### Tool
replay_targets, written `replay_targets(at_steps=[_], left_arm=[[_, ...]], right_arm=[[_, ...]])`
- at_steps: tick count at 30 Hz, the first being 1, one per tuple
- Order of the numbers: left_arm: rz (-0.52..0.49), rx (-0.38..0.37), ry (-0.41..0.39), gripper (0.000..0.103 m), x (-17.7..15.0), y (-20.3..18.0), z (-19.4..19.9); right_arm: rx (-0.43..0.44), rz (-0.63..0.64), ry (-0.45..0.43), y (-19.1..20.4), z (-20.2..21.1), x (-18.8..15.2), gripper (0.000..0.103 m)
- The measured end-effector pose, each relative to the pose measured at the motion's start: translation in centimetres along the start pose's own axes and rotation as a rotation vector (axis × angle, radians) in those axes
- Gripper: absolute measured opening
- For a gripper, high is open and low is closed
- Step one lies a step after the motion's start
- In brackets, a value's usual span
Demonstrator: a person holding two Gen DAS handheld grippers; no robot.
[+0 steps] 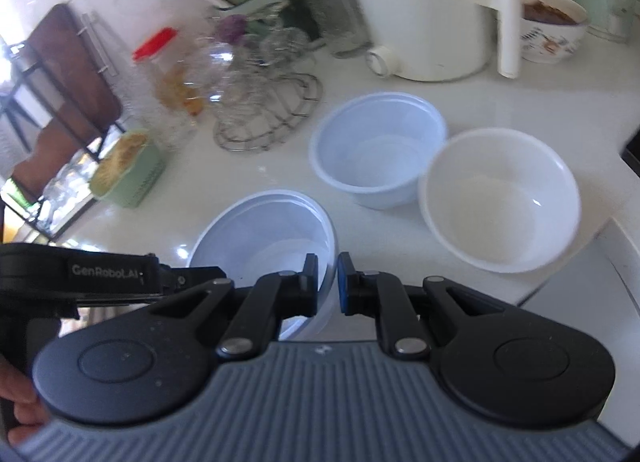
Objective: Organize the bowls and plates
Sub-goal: 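Carry the plastic bowl with the left tool beside the plate stack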
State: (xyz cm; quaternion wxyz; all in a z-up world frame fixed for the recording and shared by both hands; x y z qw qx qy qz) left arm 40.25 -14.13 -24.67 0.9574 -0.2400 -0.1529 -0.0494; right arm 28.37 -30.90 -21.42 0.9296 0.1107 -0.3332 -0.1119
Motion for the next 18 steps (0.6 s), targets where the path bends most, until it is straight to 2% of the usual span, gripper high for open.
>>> replay_targets(at_steps=[6, 9, 14, 18], left_arm=[[0.048, -0.023, -0.078, 0.021, 2.2, 3.0, 3.7], [0.053, -0.005, -0.119, 0.021, 3.0, 4.4, 5.4], [0.058, 0.050, -0.127, 0.021, 2.8, 6.7, 6.0], [0.079, 0.067, -0.104, 0.021, 2.4, 8.9, 5.7]], right_arm=[[0.047, 0.061, -0.015, 3.7, -0.3, 1.0, 0.013], [0.066, 0.080, -0.004, 5.8, -0.7, 1.2, 0.013], [0.073, 0.111, 0.029, 8.7, -1.6, 1.2, 0.013], [0.070, 0.106, 0.070, 10.0, -2.6, 0.6, 0.013]])
Point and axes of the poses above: each gripper's, at about its wrist camera, not at the fingertips, and z roughly against the way its jaws point, y to its left, x to its top, the point moved 6 cm from there along -z, roughly the way its jaws point, and after that the axes turned 7 degrees about z, right-handed, at the moved point
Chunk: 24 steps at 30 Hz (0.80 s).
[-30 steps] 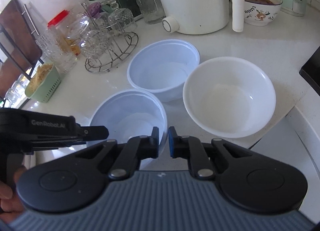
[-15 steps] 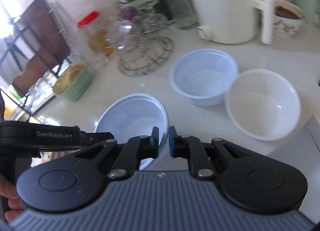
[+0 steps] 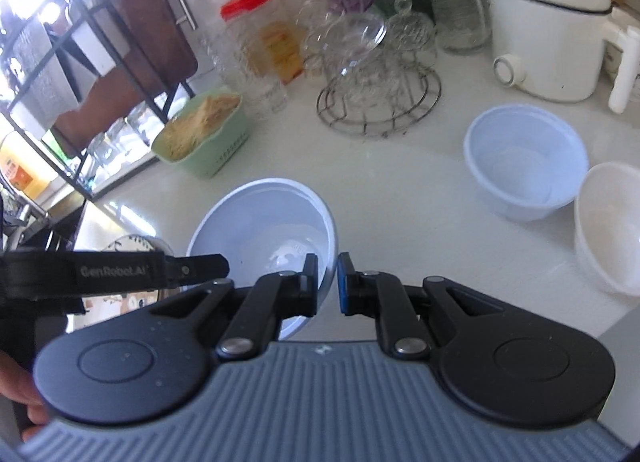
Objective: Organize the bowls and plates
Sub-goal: 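Carry the plastic bowl with the left tool beside the plate stack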
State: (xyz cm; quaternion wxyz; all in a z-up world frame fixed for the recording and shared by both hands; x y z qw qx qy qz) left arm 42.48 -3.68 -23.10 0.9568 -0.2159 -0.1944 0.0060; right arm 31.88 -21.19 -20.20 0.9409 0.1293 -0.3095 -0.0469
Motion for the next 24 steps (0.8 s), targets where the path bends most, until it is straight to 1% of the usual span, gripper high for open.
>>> replay_targets(at_steps=[2, 7, 13, 15, 19, 20, 21, 24], left_arm=[[0.011, -0.004, 0.013, 0.021, -0.1, 1.0, 0.0], [-0.010, 0.012, 0.029, 0.022, 0.5, 1.9, -0.6], [-0.023, 0.056, 0.046, 0.022, 0.7, 2.1, -1.6], [-0.023, 0.059, 0.060, 0.022, 0.5, 2.0, -2.0], [-0.059, 0.083, 0.087, 0.022, 0.4, 1.3, -2.7], [-0.070, 0.093, 0.096, 0.023, 0.4, 1.2, -2.8], [-0.076, 0.103, 0.106, 0.027, 0.4, 1.3, -3.0], [-0.040, 0.083, 0.138, 0.031, 0.1, 1.6, -3.6]], right_arm=[[-0.001, 0.004, 0.012, 0.6, -0.4, -0.1, 0.013], [0.009, 0.015, 0.030, 1.3, -1.4, -0.3, 0.013], [0.043, 0.028, 0.053, 1.0, -2.4, -0.5, 0.013], [0.043, 0.032, 0.069, 0.7, -2.6, -0.8, 0.013], [0.033, 0.025, 0.109, 0.3, -2.8, -1.1, 0.013], [0.034, 0.031, 0.109, 0.3, -2.9, -1.0, 0.013], [0.034, 0.038, 0.115, 0.3, -3.1, -1.1, 0.013], [0.035, 0.008, 0.120, 0.1, -3.2, -1.0, 0.014]])
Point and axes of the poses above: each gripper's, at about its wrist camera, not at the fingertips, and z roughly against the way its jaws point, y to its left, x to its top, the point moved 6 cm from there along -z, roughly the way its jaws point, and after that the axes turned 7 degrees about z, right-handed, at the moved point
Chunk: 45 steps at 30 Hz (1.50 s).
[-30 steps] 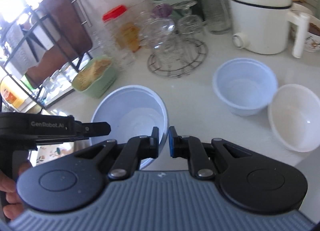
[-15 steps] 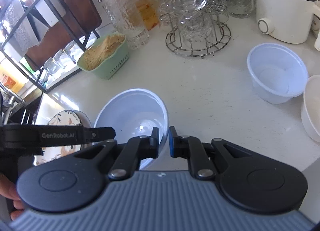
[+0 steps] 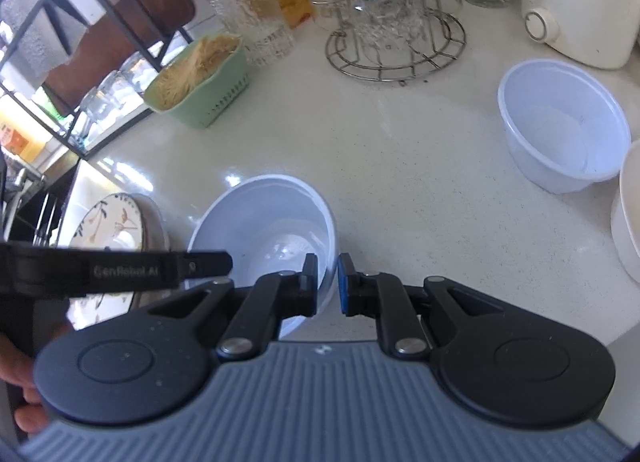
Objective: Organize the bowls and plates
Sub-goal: 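Carry the plastic bowl with the left tool beside the plate stack, then lower the plastic bowl onto the counter and open the left tool, then move the left tool to the second translucent plastic bowl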
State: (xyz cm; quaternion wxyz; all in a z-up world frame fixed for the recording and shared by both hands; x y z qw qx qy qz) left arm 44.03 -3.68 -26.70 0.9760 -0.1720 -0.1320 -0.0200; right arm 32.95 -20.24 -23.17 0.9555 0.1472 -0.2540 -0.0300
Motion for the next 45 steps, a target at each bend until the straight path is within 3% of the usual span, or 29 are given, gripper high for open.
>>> replay_targets(at_steps=[3, 8, 28, 45], left_arm=[[0.002, 0.022, -0.004, 0.045, -0.1, 0.1, 0.0], [-0.002, 0.046, -0.036, 0.050, 0.2, 0.5, 1.2], [-0.038, -0.031, -0.190, 0.050, 0.7, -2.4, 9.6], [-0.083, -0.061, -0.304, 0.050, 2.6, -4.3, 12.8]], right_arm=[[-0.012, 0.017, -0.008, 0.0, 0.2, 0.2, 0.014], [-0.028, 0.031, -0.039, -0.6, 1.4, 1.3, 0.015], [-0.025, 0.088, -0.196, 1.7, 8.7, 4.3, 0.015], [-0.071, 0.075, -0.317, 0.9, 11.9, 6.1, 0.015]])
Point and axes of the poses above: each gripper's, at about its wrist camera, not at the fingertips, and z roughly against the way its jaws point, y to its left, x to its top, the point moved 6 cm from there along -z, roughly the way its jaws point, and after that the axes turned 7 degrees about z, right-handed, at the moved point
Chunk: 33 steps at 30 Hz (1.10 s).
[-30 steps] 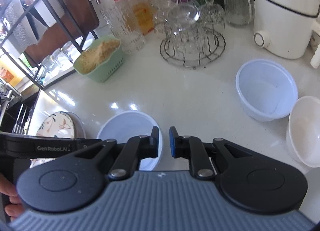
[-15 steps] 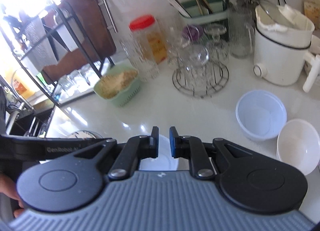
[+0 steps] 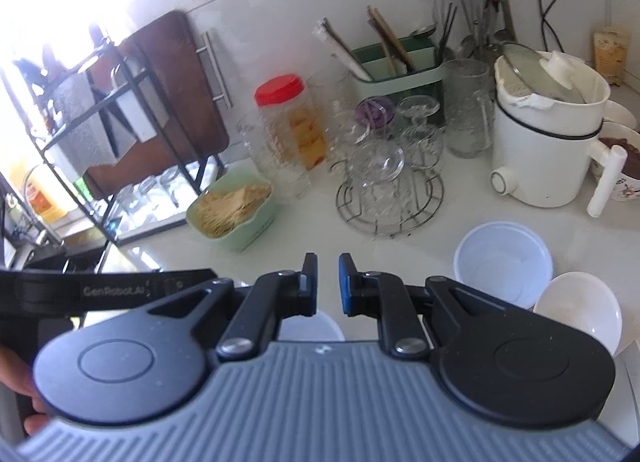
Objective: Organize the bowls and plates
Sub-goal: 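Move the left tool to the second translucent plastic bowl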
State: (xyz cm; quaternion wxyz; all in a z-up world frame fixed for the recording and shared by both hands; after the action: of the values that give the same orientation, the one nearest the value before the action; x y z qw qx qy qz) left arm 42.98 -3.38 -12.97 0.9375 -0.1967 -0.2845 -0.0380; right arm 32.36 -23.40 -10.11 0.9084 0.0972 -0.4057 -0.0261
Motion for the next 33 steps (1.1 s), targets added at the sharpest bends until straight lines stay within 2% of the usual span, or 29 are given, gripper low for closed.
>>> replay_targets(at_steps=[9, 19, 33], left_arm=[[-0.045, -0.019, 0.017, 0.050, 0.2, -1.8, -0.9], [-0.119, -0.043, 0.055, 0.050, 0.3, -5.8, -2.8], [-0.119, -0.018, 0.126, 0.050, -0.1, -10.3, -8.9]], right_arm=[[-0.053, -0.010, 0.004, -2.2, 0.9, -0.1, 0.015], [-0.121, -0.068, 0.026, -6.2, 2.0, -1.3, 0.015], [-0.183, -0.118, 0.062, -14.4, 1.0, -1.8, 0.015]])
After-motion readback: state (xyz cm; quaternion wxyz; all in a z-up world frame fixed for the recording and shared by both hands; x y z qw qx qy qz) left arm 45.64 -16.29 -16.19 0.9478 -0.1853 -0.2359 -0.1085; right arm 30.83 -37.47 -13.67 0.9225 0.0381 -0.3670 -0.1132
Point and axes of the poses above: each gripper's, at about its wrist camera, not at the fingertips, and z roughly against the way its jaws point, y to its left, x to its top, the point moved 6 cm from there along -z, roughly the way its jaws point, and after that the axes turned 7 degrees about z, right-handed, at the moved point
